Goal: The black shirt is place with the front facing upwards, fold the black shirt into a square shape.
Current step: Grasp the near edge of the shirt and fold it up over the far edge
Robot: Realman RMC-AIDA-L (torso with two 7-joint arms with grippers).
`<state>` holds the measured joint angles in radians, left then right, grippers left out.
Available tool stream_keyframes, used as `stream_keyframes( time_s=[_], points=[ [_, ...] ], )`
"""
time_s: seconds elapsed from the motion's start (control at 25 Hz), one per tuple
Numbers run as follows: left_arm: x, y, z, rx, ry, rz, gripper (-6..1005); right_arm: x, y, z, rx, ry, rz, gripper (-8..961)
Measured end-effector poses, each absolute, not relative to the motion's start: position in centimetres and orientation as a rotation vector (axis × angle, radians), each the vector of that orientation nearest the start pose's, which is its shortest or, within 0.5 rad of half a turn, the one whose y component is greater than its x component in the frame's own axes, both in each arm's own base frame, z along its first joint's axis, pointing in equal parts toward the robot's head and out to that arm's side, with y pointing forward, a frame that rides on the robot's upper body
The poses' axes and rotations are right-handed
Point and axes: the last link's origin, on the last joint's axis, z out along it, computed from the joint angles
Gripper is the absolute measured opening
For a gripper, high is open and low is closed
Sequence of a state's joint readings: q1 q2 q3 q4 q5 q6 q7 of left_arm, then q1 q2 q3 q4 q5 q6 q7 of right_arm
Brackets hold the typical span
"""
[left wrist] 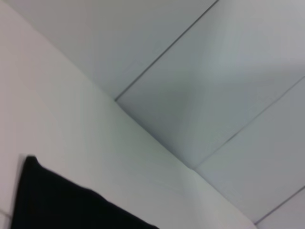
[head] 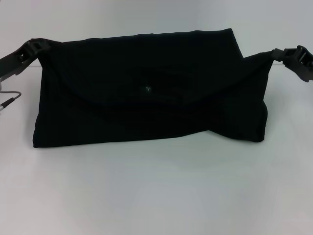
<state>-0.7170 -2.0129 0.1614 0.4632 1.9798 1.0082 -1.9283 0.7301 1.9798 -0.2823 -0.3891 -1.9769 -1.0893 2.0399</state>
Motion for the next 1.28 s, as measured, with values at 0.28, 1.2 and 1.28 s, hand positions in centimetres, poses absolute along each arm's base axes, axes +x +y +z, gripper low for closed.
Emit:
stream_keyframes(
  time_s=[0.28, 1.2, 1.28],
  points=[
    [-29.6, 44.0, 6.1, -1.64, -1.393, -1.001, 36, 28.1, 43.9, 5.4, -1.774, 1.543, 1.026, 31],
    [-30.2, 44.3, 2.9, -1.569, -1.351, -0.814, 104, 28.0, 45.7, 2.6, -1.723, 1.407, 0.797, 66],
    [-30.3, 44.2, 2.6, -1.568, -1.339, -0.794, 113, 28.0, 45.7, 2.1, -1.732, 1.388, 0.764, 89]
  ],
)
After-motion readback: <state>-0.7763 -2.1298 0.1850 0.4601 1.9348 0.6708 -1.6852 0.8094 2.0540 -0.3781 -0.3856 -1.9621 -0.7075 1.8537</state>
